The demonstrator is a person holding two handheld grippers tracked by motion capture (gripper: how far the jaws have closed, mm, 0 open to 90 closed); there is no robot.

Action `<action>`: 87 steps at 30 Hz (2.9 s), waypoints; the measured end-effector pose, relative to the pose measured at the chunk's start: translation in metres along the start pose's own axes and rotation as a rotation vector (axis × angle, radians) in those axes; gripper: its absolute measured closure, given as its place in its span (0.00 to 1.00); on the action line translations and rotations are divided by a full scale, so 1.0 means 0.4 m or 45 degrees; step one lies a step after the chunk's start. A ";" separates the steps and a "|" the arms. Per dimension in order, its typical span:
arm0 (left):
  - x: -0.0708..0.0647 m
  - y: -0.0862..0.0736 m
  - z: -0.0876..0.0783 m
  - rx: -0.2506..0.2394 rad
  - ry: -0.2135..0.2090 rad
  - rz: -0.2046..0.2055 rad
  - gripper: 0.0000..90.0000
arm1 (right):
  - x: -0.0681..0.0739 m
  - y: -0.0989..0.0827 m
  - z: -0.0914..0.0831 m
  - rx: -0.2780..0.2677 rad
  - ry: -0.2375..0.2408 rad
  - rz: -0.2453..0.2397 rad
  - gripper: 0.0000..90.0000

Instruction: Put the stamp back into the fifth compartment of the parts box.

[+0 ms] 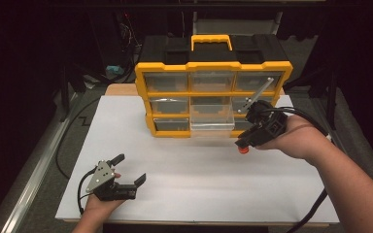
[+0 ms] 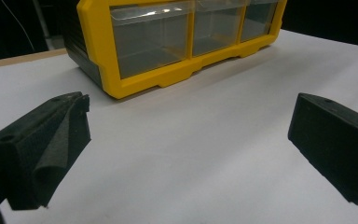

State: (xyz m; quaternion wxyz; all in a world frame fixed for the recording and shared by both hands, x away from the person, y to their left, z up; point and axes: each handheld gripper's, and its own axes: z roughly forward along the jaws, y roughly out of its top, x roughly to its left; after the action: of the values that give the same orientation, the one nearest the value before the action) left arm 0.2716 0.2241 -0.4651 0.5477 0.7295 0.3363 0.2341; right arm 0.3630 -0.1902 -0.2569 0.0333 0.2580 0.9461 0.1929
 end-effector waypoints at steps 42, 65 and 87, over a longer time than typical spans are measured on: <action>0.000 0.001 -0.002 -0.010 0.000 -0.004 0.00 | 0.001 0.155 -0.062 -0.003 -0.041 -0.071 0.82; 0.002 0.000 -0.007 -0.012 0.000 -0.008 0.00 | -0.026 0.248 -0.024 -0.008 -0.060 -0.081 0.82; 0.003 0.000 -0.006 -0.016 -0.001 -0.009 0.00 | -0.060 0.283 0.032 0.017 -0.096 -0.066 0.82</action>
State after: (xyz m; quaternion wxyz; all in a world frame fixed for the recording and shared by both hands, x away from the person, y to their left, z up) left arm 0.2706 0.2266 -0.4644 0.5534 0.7247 0.3372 0.2340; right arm 0.4395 -0.1080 -0.2265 0.0721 0.2406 0.9519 0.1758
